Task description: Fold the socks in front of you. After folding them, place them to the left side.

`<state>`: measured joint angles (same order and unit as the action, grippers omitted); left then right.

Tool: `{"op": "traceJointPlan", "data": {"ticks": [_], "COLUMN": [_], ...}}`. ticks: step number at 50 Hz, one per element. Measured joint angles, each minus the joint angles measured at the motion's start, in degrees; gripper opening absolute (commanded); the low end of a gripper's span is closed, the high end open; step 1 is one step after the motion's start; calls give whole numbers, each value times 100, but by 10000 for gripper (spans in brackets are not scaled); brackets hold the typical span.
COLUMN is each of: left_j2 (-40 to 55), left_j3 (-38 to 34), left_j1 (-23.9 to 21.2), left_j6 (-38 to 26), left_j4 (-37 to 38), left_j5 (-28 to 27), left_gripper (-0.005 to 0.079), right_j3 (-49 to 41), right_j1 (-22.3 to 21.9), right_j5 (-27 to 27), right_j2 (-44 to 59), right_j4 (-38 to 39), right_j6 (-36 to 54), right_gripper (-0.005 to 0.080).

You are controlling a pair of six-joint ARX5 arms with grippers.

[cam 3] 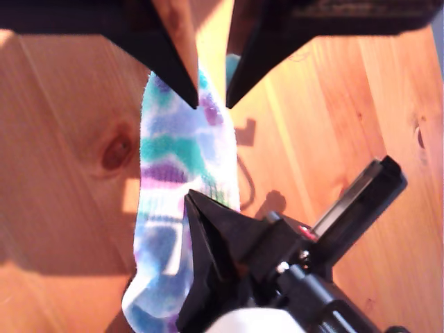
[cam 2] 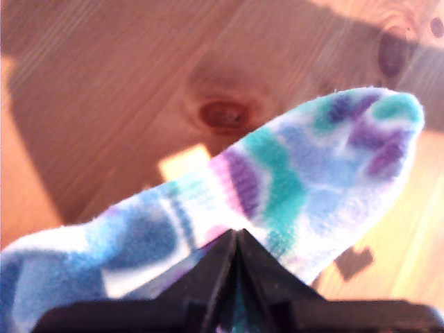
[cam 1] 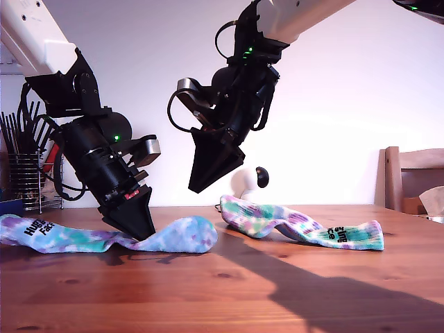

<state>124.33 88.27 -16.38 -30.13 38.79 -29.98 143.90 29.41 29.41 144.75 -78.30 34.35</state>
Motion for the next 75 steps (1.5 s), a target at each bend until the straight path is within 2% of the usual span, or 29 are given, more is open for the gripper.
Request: {"op": "traceJointPlan", "data": {"ticks": [17,36,49,60,75], "left_j2": [35,68,79,81,96], "left_j3": [0,0,0,0,0], "left_j1": [-9,-55,-98,-98,-98], "left_j6": [0,-2,-4,-4,55], "left_j4": [22,22,15,-15,-70], "left_j5": [-208,-363,-435,-442,-450], "left_gripper": [-20,-20,-20,-20,-20], "right_j3": [0,-2,-614,-678,-907], "right_j1": [0,9,37,46,352], "right_j5": [7,4,11,22,22], "right_j2": [0,105,155,227,227], "right_j4": [190,63,59,37,46], "right_j6": [155,151,153,74,-11], "right_gripper": [-10,-10,-10,-10,-10]}}
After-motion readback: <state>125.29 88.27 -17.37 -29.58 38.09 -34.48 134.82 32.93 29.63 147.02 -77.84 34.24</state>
